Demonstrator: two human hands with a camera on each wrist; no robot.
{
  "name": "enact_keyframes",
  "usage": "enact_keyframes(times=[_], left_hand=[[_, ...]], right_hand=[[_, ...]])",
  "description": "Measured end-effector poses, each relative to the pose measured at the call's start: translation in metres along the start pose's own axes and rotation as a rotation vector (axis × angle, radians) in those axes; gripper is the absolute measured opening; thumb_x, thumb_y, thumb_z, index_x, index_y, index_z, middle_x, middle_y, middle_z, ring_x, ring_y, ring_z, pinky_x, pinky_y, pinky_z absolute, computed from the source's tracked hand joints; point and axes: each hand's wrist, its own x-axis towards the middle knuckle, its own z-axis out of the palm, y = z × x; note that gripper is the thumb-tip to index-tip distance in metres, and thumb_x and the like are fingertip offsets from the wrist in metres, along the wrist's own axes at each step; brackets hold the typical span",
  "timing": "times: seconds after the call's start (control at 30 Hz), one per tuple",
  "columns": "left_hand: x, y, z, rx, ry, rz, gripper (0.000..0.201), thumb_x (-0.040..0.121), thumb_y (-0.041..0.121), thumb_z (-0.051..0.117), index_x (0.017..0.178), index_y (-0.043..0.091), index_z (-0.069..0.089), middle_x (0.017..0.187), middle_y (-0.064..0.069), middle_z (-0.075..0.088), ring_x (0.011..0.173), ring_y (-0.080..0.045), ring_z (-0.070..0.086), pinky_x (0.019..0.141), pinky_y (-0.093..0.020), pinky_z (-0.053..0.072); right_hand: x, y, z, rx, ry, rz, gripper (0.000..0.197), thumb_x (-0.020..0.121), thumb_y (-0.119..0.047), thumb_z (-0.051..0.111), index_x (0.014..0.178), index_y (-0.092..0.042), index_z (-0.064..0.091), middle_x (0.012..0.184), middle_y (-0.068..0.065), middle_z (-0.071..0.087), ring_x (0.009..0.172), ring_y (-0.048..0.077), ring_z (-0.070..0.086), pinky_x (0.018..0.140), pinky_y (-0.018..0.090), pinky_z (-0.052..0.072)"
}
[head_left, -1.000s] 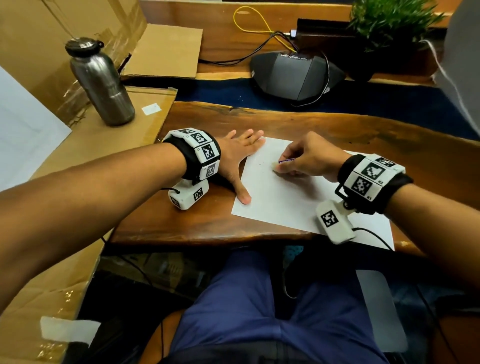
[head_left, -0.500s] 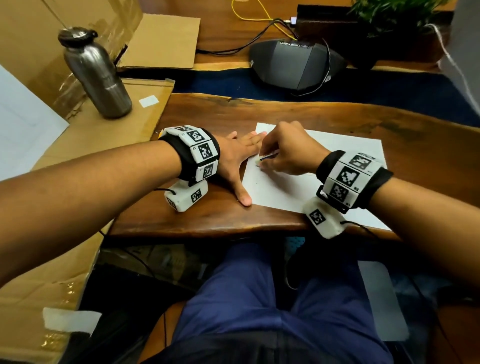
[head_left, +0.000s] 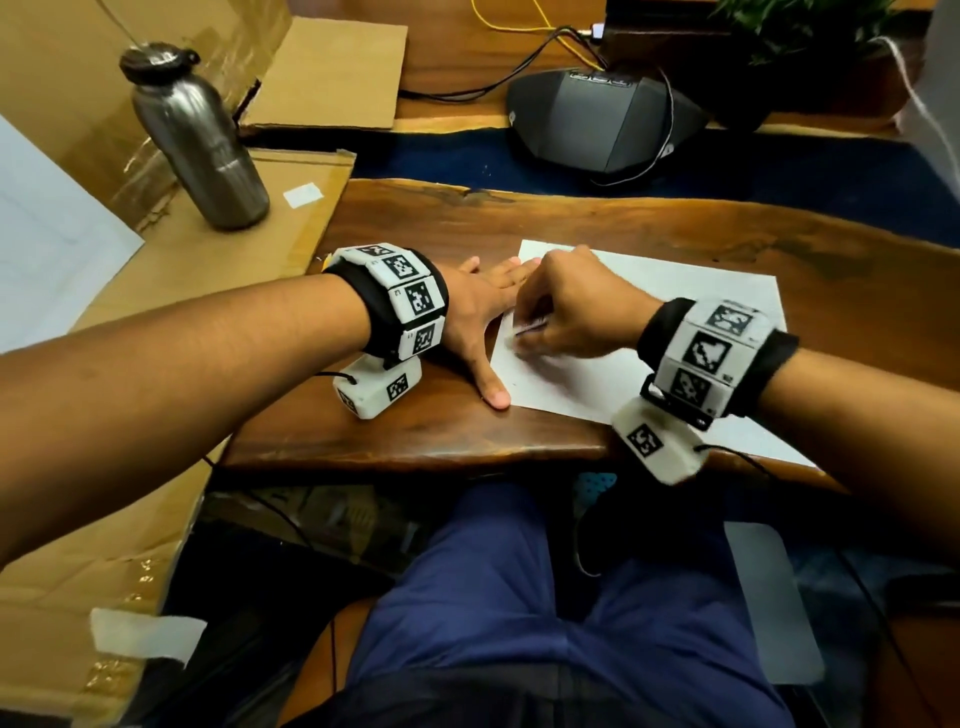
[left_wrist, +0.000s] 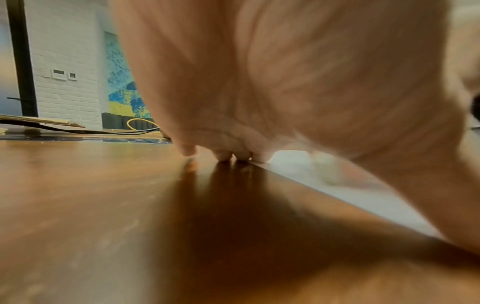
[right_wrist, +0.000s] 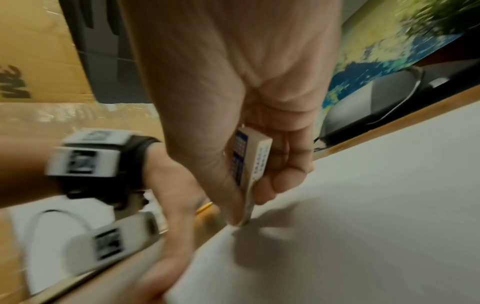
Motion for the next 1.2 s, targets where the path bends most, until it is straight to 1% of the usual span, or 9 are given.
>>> enact_keyframes(times=[0.13, 0.23, 0.3, 0.47, 0.63, 0.8, 0.9, 1.0, 1.2], left_hand=[[0.006, -0.004, 0.003, 0.010, -0.002, 0.017, 0.152, 0.042, 0.087, 0.074, 0.156, 0.032, -0.010, 0.161, 0.006, -0.028, 0.146, -0.015, -0.028, 0.118, -0.055, -0.015], [-0.003, 0.004, -0.001, 0.015, -0.016, -0.022, 0.144, 0.055, 0.072, 0.080, 0.156, 0.032, -0.015, 0.162, 0.005, -0.026, 0.147, -0.019, -0.025, 0.107, -0.042, -0.021], [-0.008, 0.008, -0.004, 0.012, -0.005, -0.048, 0.140, 0.059, 0.066, 0.081, 0.156, 0.032, -0.015, 0.162, 0.005, -0.026, 0.147, -0.020, -0.023, 0.111, -0.040, -0.017], [-0.001, 0.001, 0.001, 0.012, 0.002, -0.025, 0.148, 0.050, 0.076, 0.079, 0.156, 0.029, -0.014, 0.161, 0.007, -0.029, 0.136, -0.005, -0.029, 0.108, -0.038, -0.020], [-0.006, 0.008, -0.004, 0.006, -0.017, -0.041, 0.144, 0.057, 0.069, 0.080, 0.154, 0.033, -0.019, 0.161, 0.007, -0.027, 0.144, -0.016, -0.027, 0.112, -0.042, -0.018], [0.001, 0.003, 0.000, 0.019, -0.009, -0.016, 0.146, 0.050, 0.078, 0.079, 0.157, 0.030, -0.007, 0.163, 0.004, -0.024, 0.145, -0.014, -0.026, 0.110, -0.042, -0.021], [-0.005, 0.009, -0.004, 0.017, -0.029, -0.051, 0.142, 0.058, 0.068, 0.081, 0.156, 0.030, -0.014, 0.161, 0.007, -0.026, 0.146, -0.019, -0.024, 0.106, -0.037, -0.018], [-0.005, 0.009, -0.006, 0.019, -0.023, -0.041, 0.144, 0.056, 0.070, 0.080, 0.156, 0.030, -0.016, 0.161, 0.007, -0.027, 0.147, -0.019, -0.024, 0.112, -0.044, -0.018], [-0.007, 0.011, -0.005, 0.033, -0.039, -0.054, 0.144, 0.059, 0.068, 0.080, 0.155, 0.026, -0.019, 0.160, 0.006, -0.030, 0.147, -0.018, -0.023, 0.109, -0.037, -0.018]], right_hand=[[-0.006, -0.006, -0.001, 0.036, -0.154, -0.032, 0.017, 0.076, -0.030, 0.084, 0.086, -0.018, 0.080, 0.081, -0.007, 0.073, 0.074, 0.006, 0.063, 0.068, 0.019, 0.050], [0.017, 0.013, -0.009, 0.010, -0.011, 0.038, 0.018, 0.075, -0.032, 0.084, 0.086, -0.018, 0.082, 0.079, -0.004, 0.075, 0.080, 0.014, 0.064, 0.071, 0.024, 0.045], [0.017, 0.013, -0.006, -0.005, 0.032, 0.031, 0.016, 0.076, -0.031, 0.084, 0.083, -0.016, 0.081, 0.072, -0.006, 0.071, 0.077, 0.015, 0.063, 0.070, 0.025, 0.045], [-0.004, 0.002, -0.002, 0.035, -0.219, -0.060, 0.015, 0.075, -0.033, 0.085, 0.085, -0.023, 0.080, 0.078, -0.013, 0.071, 0.072, -0.002, 0.061, 0.064, 0.011, 0.046], [0.018, 0.020, -0.012, -0.024, 0.006, 0.006, 0.021, 0.075, -0.035, 0.085, 0.086, -0.018, 0.081, 0.081, -0.005, 0.075, 0.076, 0.012, 0.064, 0.066, 0.020, 0.043], [0.000, 0.000, -0.006, -0.039, -0.256, -0.097, 0.013, 0.076, -0.031, 0.085, 0.083, -0.022, 0.079, 0.073, -0.015, 0.067, 0.068, -0.004, 0.057, 0.059, 0.005, 0.038], [0.016, 0.014, -0.012, -0.025, -0.137, -0.037, 0.020, 0.074, -0.035, 0.086, 0.089, -0.022, 0.081, 0.078, -0.013, 0.071, 0.069, 0.001, 0.058, 0.060, 0.010, 0.037], [0.018, 0.021, -0.009, -0.038, 0.004, -0.010, 0.021, 0.072, -0.034, 0.087, 0.084, -0.018, 0.080, 0.074, -0.008, 0.069, 0.070, 0.010, 0.061, 0.060, 0.017, 0.039], [-0.002, 0.008, -0.005, 0.009, -0.203, -0.022, 0.015, 0.074, -0.034, 0.087, 0.080, -0.025, 0.077, 0.069, -0.021, 0.064, 0.067, -0.004, 0.057, 0.061, 0.011, 0.042]])
